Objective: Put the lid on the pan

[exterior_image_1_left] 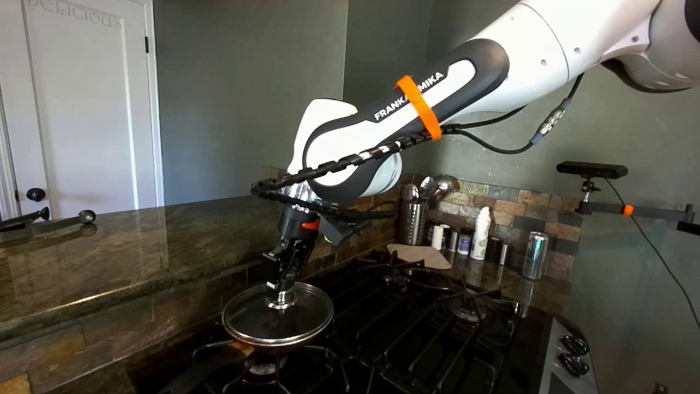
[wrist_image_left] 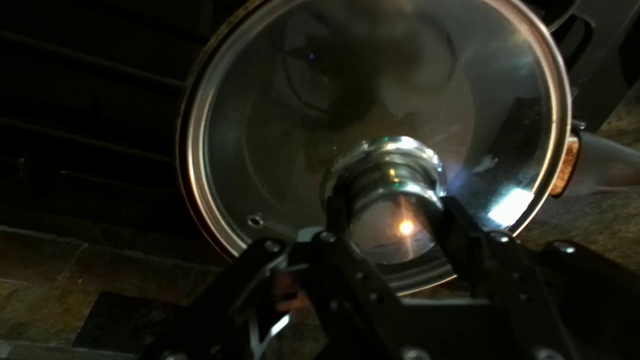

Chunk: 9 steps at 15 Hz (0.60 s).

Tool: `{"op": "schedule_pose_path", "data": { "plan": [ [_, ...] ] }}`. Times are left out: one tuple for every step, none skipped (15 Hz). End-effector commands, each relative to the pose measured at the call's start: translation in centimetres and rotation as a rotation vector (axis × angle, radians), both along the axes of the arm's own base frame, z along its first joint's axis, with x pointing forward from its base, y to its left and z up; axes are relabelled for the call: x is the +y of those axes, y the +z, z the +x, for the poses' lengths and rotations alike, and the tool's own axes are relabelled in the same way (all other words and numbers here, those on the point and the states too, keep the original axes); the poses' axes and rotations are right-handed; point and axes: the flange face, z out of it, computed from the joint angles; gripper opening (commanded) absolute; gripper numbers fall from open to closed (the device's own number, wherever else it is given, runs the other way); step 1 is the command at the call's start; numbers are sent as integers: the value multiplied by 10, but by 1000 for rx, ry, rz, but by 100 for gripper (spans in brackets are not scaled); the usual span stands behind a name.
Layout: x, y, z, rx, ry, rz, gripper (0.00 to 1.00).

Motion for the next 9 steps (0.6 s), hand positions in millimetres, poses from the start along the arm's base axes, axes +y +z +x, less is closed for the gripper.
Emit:
{"op": "schedule_pose_path", "data": {
  "plan": [
    [3, 3, 8, 9, 4, -18, 23],
    [3, 2, 9, 7, 4, -19, 23],
    [3, 1, 9, 6, 6, -21, 23],
    [3, 0, 10, 6, 7, -22, 23],
    [3, 0, 10, 8, 8, -24, 23],
    [3, -1, 10, 10, 9, -25, 23],
    [3, -2, 10, 12, 10, -25, 23],
    [4, -2, 10, 13, 10, -24, 23],
    [4, -3, 10, 15, 11, -21, 23]
  ]
}}
